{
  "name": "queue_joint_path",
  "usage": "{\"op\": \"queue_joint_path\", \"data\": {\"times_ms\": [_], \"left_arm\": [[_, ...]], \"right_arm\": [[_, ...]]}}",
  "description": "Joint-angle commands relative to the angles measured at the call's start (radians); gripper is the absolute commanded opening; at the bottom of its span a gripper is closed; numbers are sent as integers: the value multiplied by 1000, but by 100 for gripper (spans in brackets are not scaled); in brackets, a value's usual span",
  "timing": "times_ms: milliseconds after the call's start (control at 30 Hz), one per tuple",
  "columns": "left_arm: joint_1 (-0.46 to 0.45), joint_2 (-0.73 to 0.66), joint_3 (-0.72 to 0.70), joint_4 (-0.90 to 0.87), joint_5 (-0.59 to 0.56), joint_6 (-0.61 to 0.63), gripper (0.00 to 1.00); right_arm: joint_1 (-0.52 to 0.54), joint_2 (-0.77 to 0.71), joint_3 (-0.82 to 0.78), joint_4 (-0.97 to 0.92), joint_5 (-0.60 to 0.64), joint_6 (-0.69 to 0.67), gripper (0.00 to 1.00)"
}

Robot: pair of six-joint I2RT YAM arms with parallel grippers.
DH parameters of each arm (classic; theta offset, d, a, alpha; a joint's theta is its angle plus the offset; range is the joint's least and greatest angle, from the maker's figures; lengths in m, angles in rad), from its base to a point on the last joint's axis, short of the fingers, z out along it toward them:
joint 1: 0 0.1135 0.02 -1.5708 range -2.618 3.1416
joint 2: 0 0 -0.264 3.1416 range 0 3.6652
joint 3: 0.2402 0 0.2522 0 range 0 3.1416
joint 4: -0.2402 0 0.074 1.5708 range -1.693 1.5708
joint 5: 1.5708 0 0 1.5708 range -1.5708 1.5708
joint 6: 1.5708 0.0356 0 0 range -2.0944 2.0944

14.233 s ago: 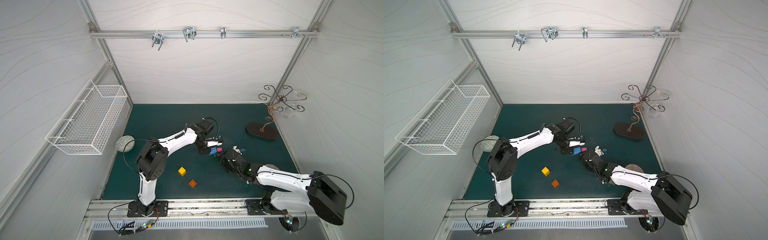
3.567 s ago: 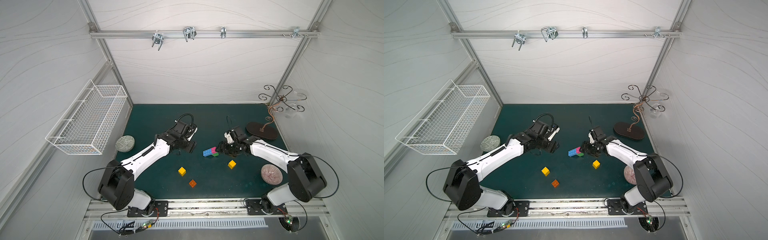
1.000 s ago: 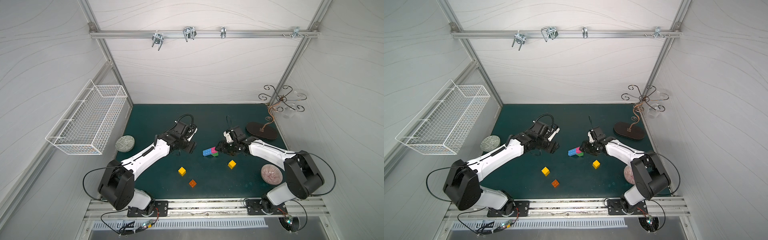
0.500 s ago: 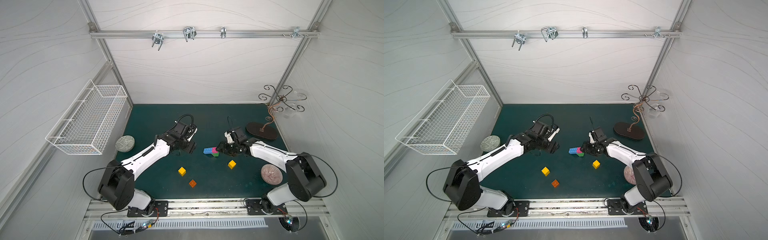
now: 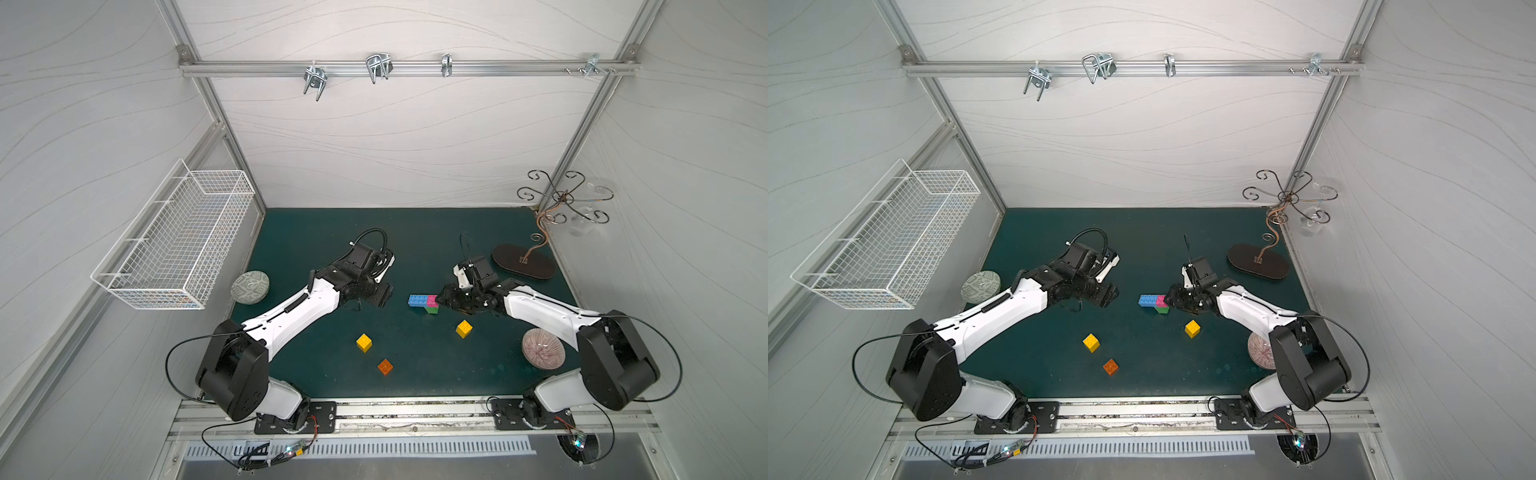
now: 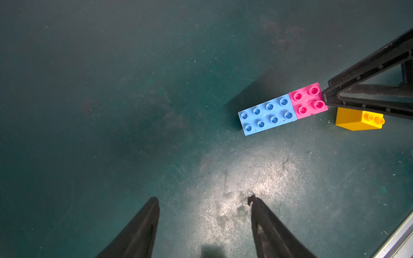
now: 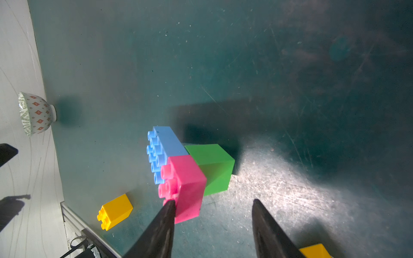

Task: Assemble the number 4 with lego
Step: Adjust the lego brick at the center of the board.

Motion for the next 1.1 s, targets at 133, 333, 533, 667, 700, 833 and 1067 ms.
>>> {"op": "queue_joint_path", "data": {"times_ms": [133,333,533,667,700,833,1067], "left_arm": [[3,-26,4,45,14,1,67],[4,-28,3,45,12,3,67],[3,-31,3,47,12,3,67],[4,-31,3,47,12,3,67],[4,-32,3,48,12,4,67],[3,-34,2,45,11,3,67],[4,-38,2,46,10,3,67]], "right_arm": [[-9,-40,-36,-54,40,15,54],[-13,-50,-42,-65,49,22,54],[-18,-62,-46,-80,64,32,53],[-21,-75,-50,-88,73,35,53],[-21,-79,-51,-90,76,38,53],[-23,-99,-55,-97,88,40,52],[-24,-158,-40,-137,111,40,53]]}}
